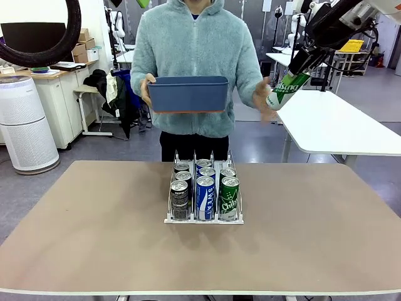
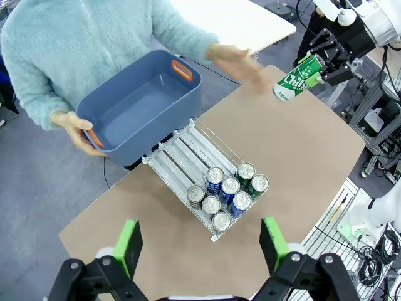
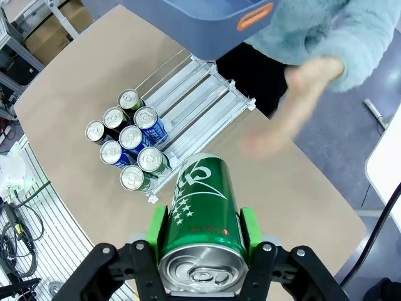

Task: Fill the beverage cans into the dispenser.
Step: Place the picked Sprite in the line of the Automatic Can Dispenser with the same cans.

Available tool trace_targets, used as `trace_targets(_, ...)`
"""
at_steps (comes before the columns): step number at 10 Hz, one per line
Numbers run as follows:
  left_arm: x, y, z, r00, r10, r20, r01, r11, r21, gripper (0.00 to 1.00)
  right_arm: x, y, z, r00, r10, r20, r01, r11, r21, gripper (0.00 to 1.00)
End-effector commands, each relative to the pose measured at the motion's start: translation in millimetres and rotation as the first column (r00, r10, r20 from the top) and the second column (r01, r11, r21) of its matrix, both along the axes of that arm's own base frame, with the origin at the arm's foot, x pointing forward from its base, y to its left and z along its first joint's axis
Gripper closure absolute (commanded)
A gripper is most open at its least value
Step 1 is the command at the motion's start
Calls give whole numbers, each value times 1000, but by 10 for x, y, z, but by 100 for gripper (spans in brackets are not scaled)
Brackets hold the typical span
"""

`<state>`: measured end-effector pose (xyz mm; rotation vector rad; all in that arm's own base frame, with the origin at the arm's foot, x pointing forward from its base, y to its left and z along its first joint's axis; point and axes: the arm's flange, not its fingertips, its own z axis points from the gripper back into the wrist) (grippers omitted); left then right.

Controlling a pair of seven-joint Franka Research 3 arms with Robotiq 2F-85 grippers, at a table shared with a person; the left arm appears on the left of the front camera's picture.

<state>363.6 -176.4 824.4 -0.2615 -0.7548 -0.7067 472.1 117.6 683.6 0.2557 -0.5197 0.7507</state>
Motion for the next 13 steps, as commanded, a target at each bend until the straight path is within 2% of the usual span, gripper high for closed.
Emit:
trace_targets(1, -4, 18, 0, 1000, 6, -2, -6, 1000, -4, 0, -7, -2, 10, 1000, 0, 2, 0, 1000, 0, 42)
trace_targets(3, -4, 18, 0, 1000, 6, -2, -6, 1000, -4, 0, -309, 150, 41, 987, -132, -94, 129, 991, -39, 42)
trace_targets(5, -4, 18, 0, 1000, 6, -2, -6, 1000, -4, 0, -698, 239, 3, 966, -223, -130, 203, 967, -152, 42)
trace_targets(6, -4, 18, 0, 1000, 6, -2, -6, 1000, -4, 0, -843, 276, -87, 956, -253, -147, 229, 960, -162, 42)
trace_targets(8, -4, 18, 0, 1000, 6, -2, -6, 1000, -4, 0, -1104, 373, -371, 959, -229, -168, 202, 966, -163, 42)
trace_targets(9, -4, 18, 0, 1000, 6, -2, -6, 1000, -4, 0, -1187, 345, -588, 977, -112, -181, 89, 988, -127, 42)
trace_targets(11, -4, 18, 0, 1000, 6, -2, -6, 1000, -4, 0, -1333, 370, -912, 981, -68, -183, 42, 989, -140, 42)
trace_targets(13, -4, 18, 0, 1000, 6, -2, -6, 1000, -4, 0, -1404, 435, -1127, 989, -22, -145, -4, 984, -178, 42)
